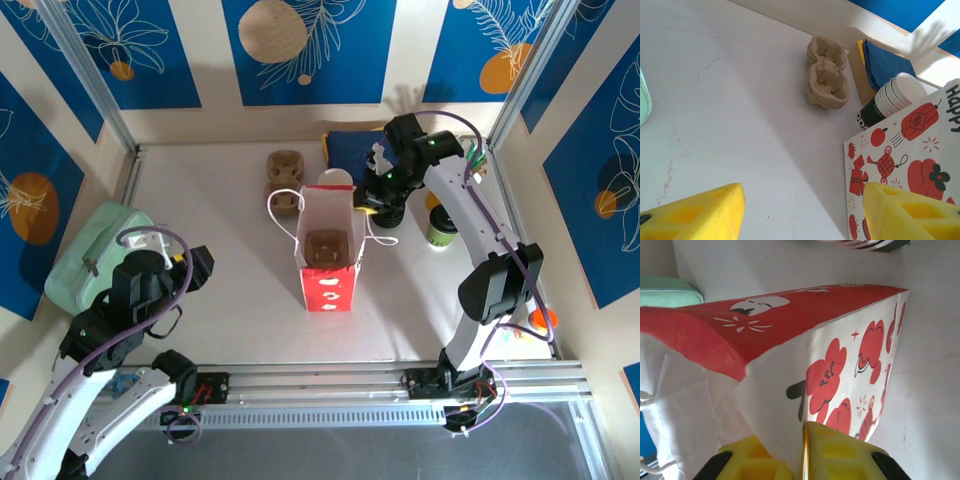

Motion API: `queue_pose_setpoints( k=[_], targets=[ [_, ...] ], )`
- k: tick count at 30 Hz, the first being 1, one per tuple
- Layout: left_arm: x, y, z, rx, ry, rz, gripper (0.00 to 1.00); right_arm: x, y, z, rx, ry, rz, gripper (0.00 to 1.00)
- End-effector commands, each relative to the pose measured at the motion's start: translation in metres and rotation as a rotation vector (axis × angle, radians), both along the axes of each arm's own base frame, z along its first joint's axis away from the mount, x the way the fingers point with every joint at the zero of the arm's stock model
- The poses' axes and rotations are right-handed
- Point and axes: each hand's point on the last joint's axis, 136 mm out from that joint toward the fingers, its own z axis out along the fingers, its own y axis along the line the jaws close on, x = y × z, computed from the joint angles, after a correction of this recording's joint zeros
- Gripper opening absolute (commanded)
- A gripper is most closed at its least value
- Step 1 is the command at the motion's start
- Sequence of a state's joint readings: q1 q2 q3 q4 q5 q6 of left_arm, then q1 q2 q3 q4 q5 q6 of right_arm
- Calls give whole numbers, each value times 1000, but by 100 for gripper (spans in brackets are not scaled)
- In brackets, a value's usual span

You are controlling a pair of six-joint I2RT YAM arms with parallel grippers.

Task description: Pack the takeout coffee

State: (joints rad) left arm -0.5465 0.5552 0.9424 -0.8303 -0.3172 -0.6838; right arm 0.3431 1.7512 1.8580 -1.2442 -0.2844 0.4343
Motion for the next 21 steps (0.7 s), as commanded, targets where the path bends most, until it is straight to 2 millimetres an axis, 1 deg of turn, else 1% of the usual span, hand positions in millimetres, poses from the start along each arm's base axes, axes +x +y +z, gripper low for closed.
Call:
queue_pose_setpoints(
  k=[1, 4, 7, 12, 14, 17, 19, 21],
  targets=[
    [-1, -3, 8, -21, -15, -12, 64, 2, -2, 6, -13, -27, 22, 19],
    [-3, -1, 7, -22, -18, -11, 64, 6, -3, 7, -20, -41, 28, 21],
    [-4, -4, 7, -25, -17, -29, 64, 10, -3, 9, -29, -48, 28, 21],
    [-5, -3, 6, -21, -11, -29, 64, 12, -7, 20, -49, -78, 22, 31],
    [-6, -3, 6, -17, -13, -30, 64, 12, -12, 27, -72, -98, 7, 37],
    [-5, -3, 9, -5, -21, -34, 64, 9, -24, 38, -126, -120, -33, 47],
    [-3, -3, 11, 13, -31, -42, 65, 6, -34, 45, -166, -142, -66, 51],
    [-2, -5, 14, 39, -50, -67, 67, 2, -44, 52, -200, -154, -98, 53]
  ],
)
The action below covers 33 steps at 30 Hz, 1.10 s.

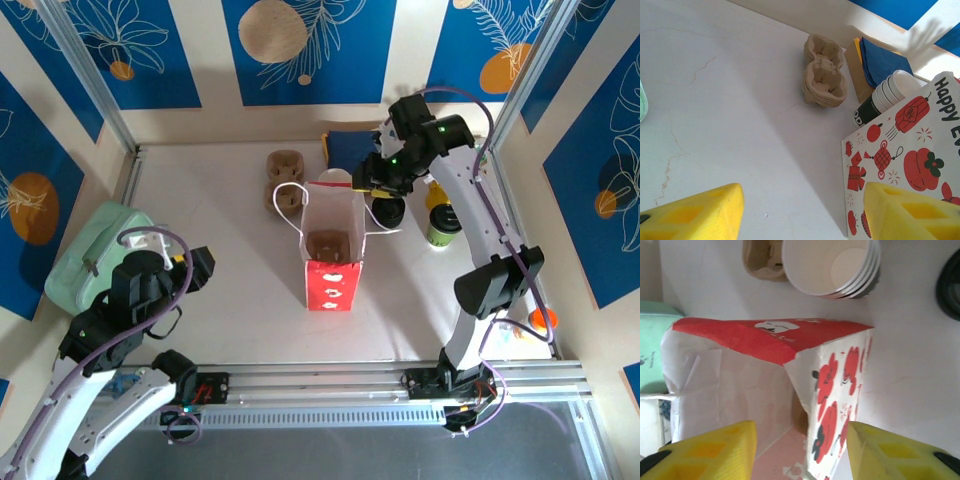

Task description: Pack the takeout coffee

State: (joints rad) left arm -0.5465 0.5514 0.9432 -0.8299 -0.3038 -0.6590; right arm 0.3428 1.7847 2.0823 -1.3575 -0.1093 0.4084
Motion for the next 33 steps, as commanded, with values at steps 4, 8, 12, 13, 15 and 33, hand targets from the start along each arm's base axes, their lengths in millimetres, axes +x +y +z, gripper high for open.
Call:
queue_pose_setpoints(
  k=[4, 8, 12, 13, 15, 33],
  targets=[
    [4, 0, 19, 101, -76, -52, 75, -27, -48, 22, -146, -22, -140, 56],
    [10, 2, 23, 158, -111, -48, 82, -34, -72, 24, -205, -50, -210, 65],
    [19, -10, 16, 190, -119, -108, 85, -42, -98, 17, -226, -77, -267, 74],
    [21, -13, 12, 199, -112, -118, 85, -42, -108, 13, -239, -75, -300, 75],
    [24, -15, 5, 219, -100, -125, 87, -43, -123, 6, -255, -81, -335, 77],
    [35, -23, -17, 369, -157, -216, 99, -17, -201, -62, -399, -126, -429, 99]
  ],
)
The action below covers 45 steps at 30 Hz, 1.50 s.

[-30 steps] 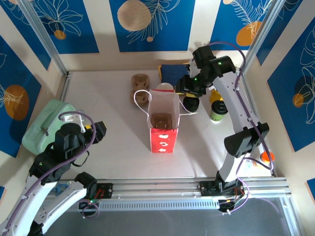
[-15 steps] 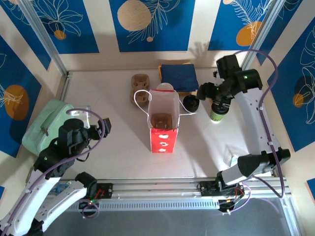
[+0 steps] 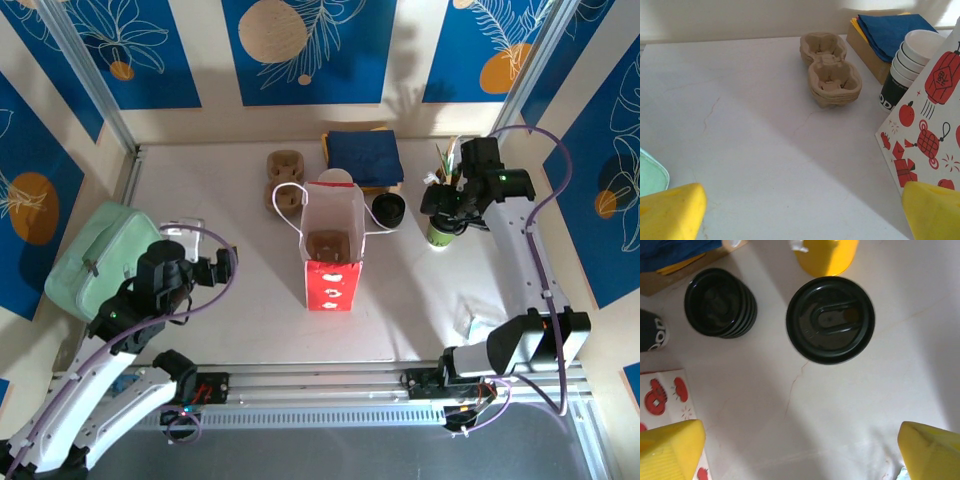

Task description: Pack the takeout coffee

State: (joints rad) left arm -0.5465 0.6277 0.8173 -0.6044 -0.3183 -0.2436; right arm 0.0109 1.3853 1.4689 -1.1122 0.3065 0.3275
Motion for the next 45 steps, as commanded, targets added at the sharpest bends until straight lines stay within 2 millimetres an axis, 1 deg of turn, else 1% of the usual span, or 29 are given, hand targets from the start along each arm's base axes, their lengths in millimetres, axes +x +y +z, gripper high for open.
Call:
queue_pose_setpoints(
  k=[1, 5, 13, 20, 23, 30, 33, 36, 42, 45],
  targets=[
    [0, -5, 4, 17, -43, -41, 99, 13, -10, -12, 8, 0, -5, 99],
    [-1, -4, 1, 22, -42, -42, 99, 22, -17, -27, 57, 29, -31, 99],
    [-2, -1, 4, 23, -55, -36, 99, 41, -23, -55, 35, 60, -11, 99],
    [-4, 1, 4, 29, -58, -31, 99, 54, -26, -67, 17, 55, 9, 98],
    [-4, 1, 3, 27, -55, -30, 99, 58, -26, -74, 26, 66, 17, 94],
    [-7, 8, 2, 48, -49, -6, 100, 60, -28, -88, 18, 117, 25, 92],
    [-9, 9, 1, 41, -51, -8, 99, 61, -25, -90, 39, 120, 31, 91],
    [-8, 9, 0, 42, -48, -6, 99, 61, -23, -94, 52, 136, 32, 88],
    [-8, 14, 1, 59, -49, 16, 99, 61, -25, -97, 40, 162, 23, 84],
    [-9, 13, 1, 59, -50, 12, 99, 61, -29, -100, 18, 179, 10, 83]
  ],
)
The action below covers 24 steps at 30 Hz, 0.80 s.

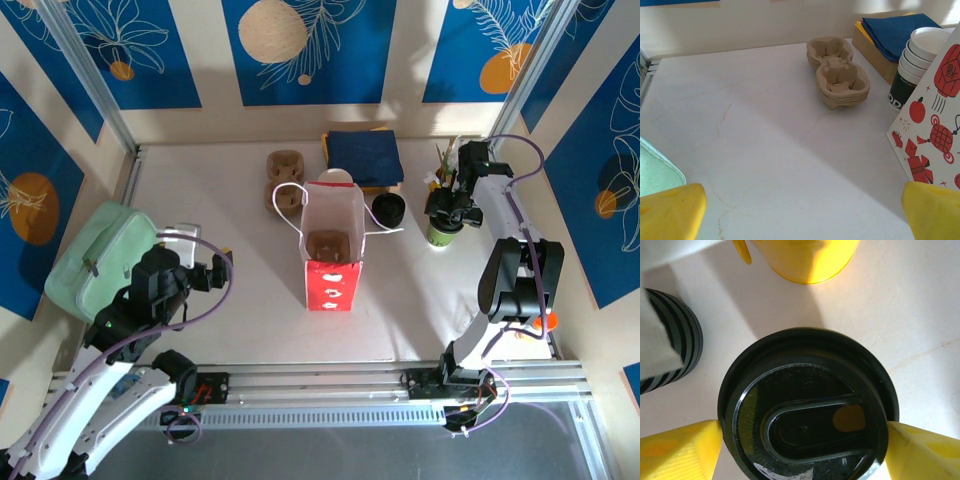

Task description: Pack the takeout coffee

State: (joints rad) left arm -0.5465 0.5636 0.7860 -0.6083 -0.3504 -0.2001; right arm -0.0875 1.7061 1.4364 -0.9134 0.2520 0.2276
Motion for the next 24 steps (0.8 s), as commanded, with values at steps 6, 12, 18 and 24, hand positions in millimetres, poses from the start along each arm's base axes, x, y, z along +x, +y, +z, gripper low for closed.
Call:
queue_pose_setpoints(
  k=[6, 12, 18, 24],
  targets=[
    [-1, 1, -2, 20, -2, -1, 99, 2, -2, -1, -13, 38, -5, 85],
    [-1, 2, -2, 19, -1, 1, 99, 3, -2, -2, -14, 45, -11, 83],
    [-1, 2, -4, 20, 4, 1, 99, 3, 2, 1, 11, 45, -2, 79],
    [-1, 2, -5, 20, 9, 2, 99, -3, 2, 2, 18, 74, 5, 79]
  ],
)
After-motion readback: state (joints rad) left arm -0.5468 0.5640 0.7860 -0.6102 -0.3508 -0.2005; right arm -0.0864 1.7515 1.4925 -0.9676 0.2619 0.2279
